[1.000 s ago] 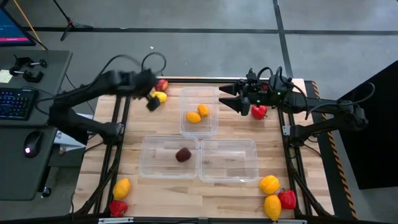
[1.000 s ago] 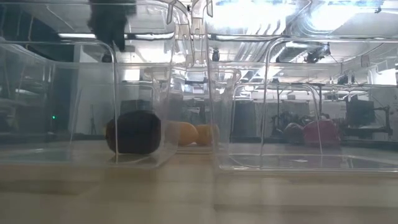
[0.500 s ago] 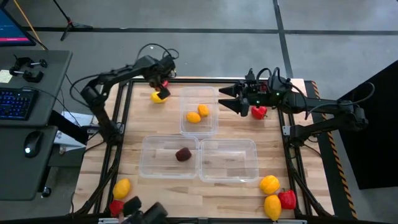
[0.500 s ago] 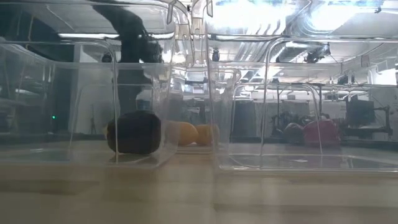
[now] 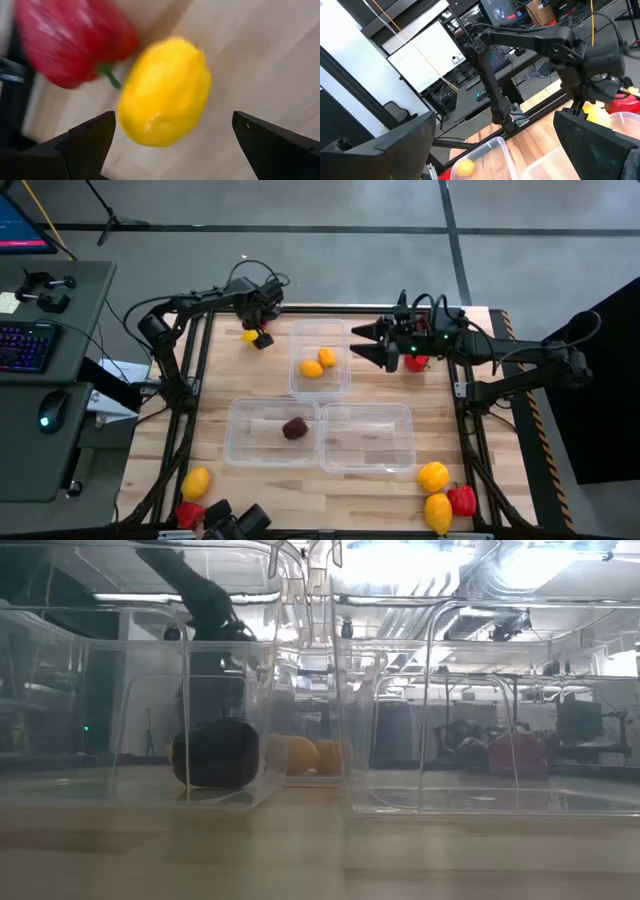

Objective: Sort produce into baskets
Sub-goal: Put the yellow lemon into the top center transparent bin

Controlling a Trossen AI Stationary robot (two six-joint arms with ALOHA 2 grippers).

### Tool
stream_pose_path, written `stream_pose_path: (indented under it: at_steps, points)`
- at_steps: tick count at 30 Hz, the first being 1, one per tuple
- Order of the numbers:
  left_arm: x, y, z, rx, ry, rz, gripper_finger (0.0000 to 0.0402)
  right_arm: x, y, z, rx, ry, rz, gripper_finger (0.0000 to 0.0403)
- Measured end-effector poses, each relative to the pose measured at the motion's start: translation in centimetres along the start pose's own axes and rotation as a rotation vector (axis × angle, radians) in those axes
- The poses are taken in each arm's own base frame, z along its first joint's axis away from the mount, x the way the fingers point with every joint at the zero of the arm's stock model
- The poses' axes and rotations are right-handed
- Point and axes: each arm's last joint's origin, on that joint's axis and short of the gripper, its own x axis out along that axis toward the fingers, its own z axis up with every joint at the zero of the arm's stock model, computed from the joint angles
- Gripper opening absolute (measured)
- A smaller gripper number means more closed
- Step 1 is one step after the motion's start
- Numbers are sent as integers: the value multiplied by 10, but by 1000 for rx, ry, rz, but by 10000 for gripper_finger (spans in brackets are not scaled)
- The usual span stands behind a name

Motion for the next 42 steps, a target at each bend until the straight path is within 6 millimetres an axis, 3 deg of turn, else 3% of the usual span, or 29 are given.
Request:
stream_pose_path:
  at_steps: [6,12,15,21,24,27,32,37,42]
  points:
    - [18,-4,-2,-31,-25,23,388,0,0,0,26,0,0,392]
    - [18,-4,2,-53,-66,35,379,0,0,0,51,-1,-1,392]
    - [18,-4,2,-74,-68,49,342,0,0,0,51,-1,-1,392]
    - [14,-5,-2,-107,-44,46,210,0,1,-1,45,1,2,392]
    - [-10,-2,-9,-135,-98,50,202,0,1,-1,42,1,2,392]
    - [-50,1,-23,-190,-253,66,202,0,1,-1,21,1,2,392]
    - [-121,-5,-61,-334,-619,26,219,0,1,0,9,0,1,392]
    - [-172,-36,-90,-354,-930,-79,229,0,1,1,-10,-19,-9,392]
    - [-195,-90,-85,-203,-1115,-234,223,0,2,6,-26,-76,-4,392]
